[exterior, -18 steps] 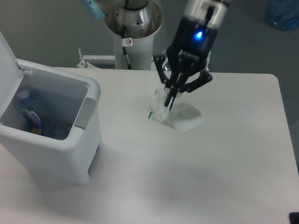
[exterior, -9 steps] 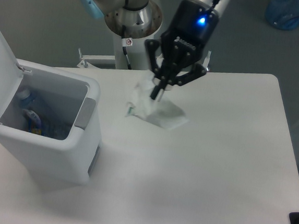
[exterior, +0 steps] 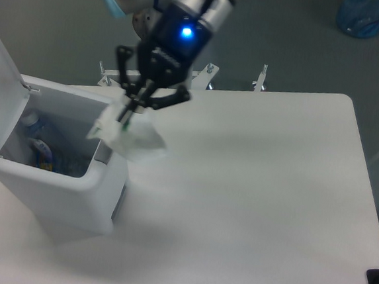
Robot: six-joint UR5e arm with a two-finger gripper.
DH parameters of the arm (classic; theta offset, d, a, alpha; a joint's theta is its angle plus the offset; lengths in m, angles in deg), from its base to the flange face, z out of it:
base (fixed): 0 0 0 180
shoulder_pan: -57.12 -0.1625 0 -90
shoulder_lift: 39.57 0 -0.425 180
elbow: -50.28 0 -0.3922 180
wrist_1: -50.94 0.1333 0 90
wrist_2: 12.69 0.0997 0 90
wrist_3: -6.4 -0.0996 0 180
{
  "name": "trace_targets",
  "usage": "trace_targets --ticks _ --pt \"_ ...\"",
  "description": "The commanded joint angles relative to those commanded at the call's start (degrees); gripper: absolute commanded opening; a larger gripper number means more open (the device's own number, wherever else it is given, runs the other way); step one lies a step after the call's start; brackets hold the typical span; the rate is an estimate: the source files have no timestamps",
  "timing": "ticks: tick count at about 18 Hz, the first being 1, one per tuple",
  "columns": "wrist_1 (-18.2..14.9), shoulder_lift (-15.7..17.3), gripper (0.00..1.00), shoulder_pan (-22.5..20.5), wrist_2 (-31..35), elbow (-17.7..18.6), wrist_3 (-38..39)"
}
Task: Place the trash in the trash can
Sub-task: 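Lift the tissue and carry it over the trash bin, then open the gripper to release the tissue into the bin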
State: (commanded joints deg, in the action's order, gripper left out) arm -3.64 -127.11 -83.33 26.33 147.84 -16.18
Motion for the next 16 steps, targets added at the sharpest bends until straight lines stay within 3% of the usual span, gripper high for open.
trace_targets --ticks 6,7,8,9,10,16 --pt "0.18 -0.61 0.06 5.01 0.0 0.09 -0.01" --pt "0.7 -1.05 0.13 5.54 0.0 0.09 -0.09" --pt "1.58 -1.49 0.38 6.06 0.0 0.0 -0.27" --pt "2.54 -2.19 0.78 6.68 0.0 0.0 -0.79" --pt "3.51 -2.63 1.0 7.21 0.09 0.0 -1.67" --pt "3.69 -2.81 1.0 7.56 0.52 0.0 -2.03"
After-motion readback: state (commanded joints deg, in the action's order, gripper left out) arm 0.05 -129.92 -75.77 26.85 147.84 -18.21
